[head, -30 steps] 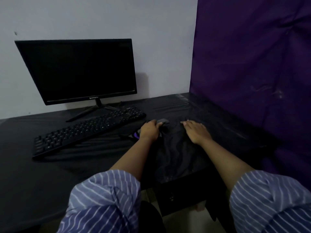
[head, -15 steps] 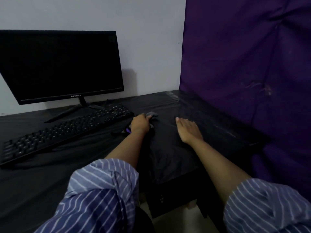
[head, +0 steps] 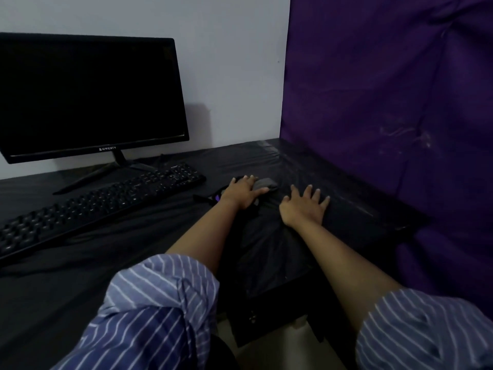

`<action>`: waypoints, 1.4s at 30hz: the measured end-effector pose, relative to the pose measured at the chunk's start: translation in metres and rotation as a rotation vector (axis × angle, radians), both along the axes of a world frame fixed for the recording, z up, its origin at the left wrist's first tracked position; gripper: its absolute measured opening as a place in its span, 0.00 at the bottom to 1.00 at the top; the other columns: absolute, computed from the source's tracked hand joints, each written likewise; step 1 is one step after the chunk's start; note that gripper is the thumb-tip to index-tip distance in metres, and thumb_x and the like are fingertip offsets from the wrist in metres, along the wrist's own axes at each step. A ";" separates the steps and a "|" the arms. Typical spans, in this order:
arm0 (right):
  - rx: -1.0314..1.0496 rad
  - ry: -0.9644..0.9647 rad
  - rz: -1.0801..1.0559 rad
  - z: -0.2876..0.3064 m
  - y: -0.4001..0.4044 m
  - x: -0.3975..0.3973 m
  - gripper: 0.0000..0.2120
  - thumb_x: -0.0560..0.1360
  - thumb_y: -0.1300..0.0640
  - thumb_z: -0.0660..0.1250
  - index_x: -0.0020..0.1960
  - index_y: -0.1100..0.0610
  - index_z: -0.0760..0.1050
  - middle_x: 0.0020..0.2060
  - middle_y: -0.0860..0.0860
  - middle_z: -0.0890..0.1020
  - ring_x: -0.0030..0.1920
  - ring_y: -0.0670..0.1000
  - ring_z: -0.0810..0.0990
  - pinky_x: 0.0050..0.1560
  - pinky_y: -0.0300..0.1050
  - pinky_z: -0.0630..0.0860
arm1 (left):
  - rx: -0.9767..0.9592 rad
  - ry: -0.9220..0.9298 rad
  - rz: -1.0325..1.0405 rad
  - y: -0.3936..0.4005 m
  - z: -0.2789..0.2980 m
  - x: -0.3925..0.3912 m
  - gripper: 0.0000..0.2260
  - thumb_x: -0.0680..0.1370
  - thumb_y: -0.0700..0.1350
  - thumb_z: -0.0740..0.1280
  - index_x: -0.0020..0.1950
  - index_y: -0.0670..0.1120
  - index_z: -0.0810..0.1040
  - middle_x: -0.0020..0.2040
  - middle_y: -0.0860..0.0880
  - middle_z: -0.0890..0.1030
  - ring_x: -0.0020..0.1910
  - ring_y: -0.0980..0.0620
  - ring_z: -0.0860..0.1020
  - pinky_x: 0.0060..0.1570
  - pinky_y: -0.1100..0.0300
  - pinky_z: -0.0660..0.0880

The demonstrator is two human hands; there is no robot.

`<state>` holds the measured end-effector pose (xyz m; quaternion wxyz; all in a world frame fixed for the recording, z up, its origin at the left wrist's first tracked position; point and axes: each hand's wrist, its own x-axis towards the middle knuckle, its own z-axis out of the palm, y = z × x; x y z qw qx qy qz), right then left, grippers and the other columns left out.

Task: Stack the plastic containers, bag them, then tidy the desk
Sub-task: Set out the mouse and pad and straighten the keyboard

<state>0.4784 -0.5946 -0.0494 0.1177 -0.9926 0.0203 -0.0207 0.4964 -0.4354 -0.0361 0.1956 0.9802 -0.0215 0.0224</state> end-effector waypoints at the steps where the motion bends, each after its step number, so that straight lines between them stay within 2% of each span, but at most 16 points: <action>1: -0.010 0.005 -0.001 0.000 0.000 0.000 0.26 0.82 0.47 0.44 0.80 0.49 0.48 0.79 0.58 0.47 0.78 0.61 0.44 0.75 0.64 0.38 | 0.003 0.013 0.013 0.002 0.001 0.002 0.30 0.82 0.58 0.55 0.78 0.43 0.56 0.79 0.45 0.57 0.78 0.49 0.53 0.76 0.53 0.43; 6: -0.035 0.008 0.006 -0.001 -0.001 -0.001 0.26 0.82 0.47 0.43 0.80 0.49 0.48 0.79 0.59 0.47 0.78 0.62 0.44 0.75 0.65 0.39 | 0.031 -0.009 0.162 0.005 0.003 0.012 0.28 0.83 0.56 0.53 0.77 0.39 0.58 0.77 0.41 0.59 0.77 0.45 0.56 0.76 0.52 0.48; 11: -0.003 0.004 -0.007 -0.002 0.001 0.001 0.26 0.82 0.48 0.42 0.79 0.50 0.49 0.79 0.59 0.47 0.78 0.62 0.44 0.75 0.65 0.38 | -0.002 -0.045 0.096 -0.004 0.001 0.004 0.25 0.82 0.56 0.55 0.76 0.44 0.63 0.75 0.43 0.65 0.74 0.44 0.63 0.72 0.55 0.56; 14: 0.117 -0.030 -0.031 0.000 0.000 0.003 0.26 0.83 0.47 0.39 0.78 0.51 0.57 0.79 0.57 0.53 0.79 0.59 0.48 0.76 0.62 0.39 | -0.053 -0.044 0.077 -0.010 0.000 -0.006 0.26 0.81 0.58 0.57 0.75 0.47 0.64 0.75 0.47 0.67 0.73 0.46 0.65 0.69 0.55 0.61; 18: 0.254 -0.017 -0.064 0.008 -0.008 0.007 0.28 0.83 0.45 0.36 0.77 0.53 0.61 0.78 0.52 0.58 0.79 0.53 0.52 0.78 0.53 0.42 | -0.115 -0.019 0.059 -0.023 0.000 -0.024 0.26 0.80 0.60 0.58 0.75 0.49 0.66 0.75 0.49 0.67 0.74 0.47 0.65 0.70 0.55 0.60; 22: 0.168 0.021 0.051 0.012 -0.018 -0.002 0.26 0.83 0.49 0.37 0.78 0.50 0.56 0.79 0.54 0.55 0.79 0.56 0.52 0.78 0.53 0.45 | -0.150 -0.018 0.023 -0.035 -0.001 -0.050 0.26 0.80 0.59 0.58 0.75 0.48 0.66 0.75 0.49 0.66 0.74 0.48 0.65 0.70 0.56 0.60; 25: 0.225 0.019 0.106 0.010 -0.027 -0.012 0.25 0.84 0.52 0.38 0.79 0.52 0.54 0.79 0.56 0.54 0.78 0.57 0.52 0.78 0.52 0.48 | -0.174 -0.011 0.007 -0.039 -0.001 -0.068 0.25 0.80 0.59 0.58 0.74 0.49 0.67 0.74 0.50 0.68 0.73 0.49 0.66 0.70 0.56 0.62; 32: 0.425 -0.013 0.198 0.015 -0.042 -0.040 0.26 0.84 0.50 0.40 0.71 0.51 0.72 0.75 0.54 0.66 0.76 0.56 0.60 0.74 0.49 0.52 | -0.213 0.005 0.016 -0.047 -0.003 -0.119 0.25 0.80 0.60 0.59 0.74 0.50 0.67 0.73 0.50 0.69 0.72 0.48 0.67 0.69 0.56 0.63; 42: 0.352 -0.050 0.236 0.012 -0.043 -0.055 0.25 0.84 0.50 0.42 0.71 0.51 0.71 0.74 0.51 0.67 0.76 0.54 0.61 0.75 0.51 0.53 | -0.228 -0.049 -0.042 -0.051 -0.009 -0.186 0.24 0.79 0.58 0.62 0.73 0.52 0.69 0.73 0.53 0.69 0.72 0.51 0.68 0.67 0.58 0.64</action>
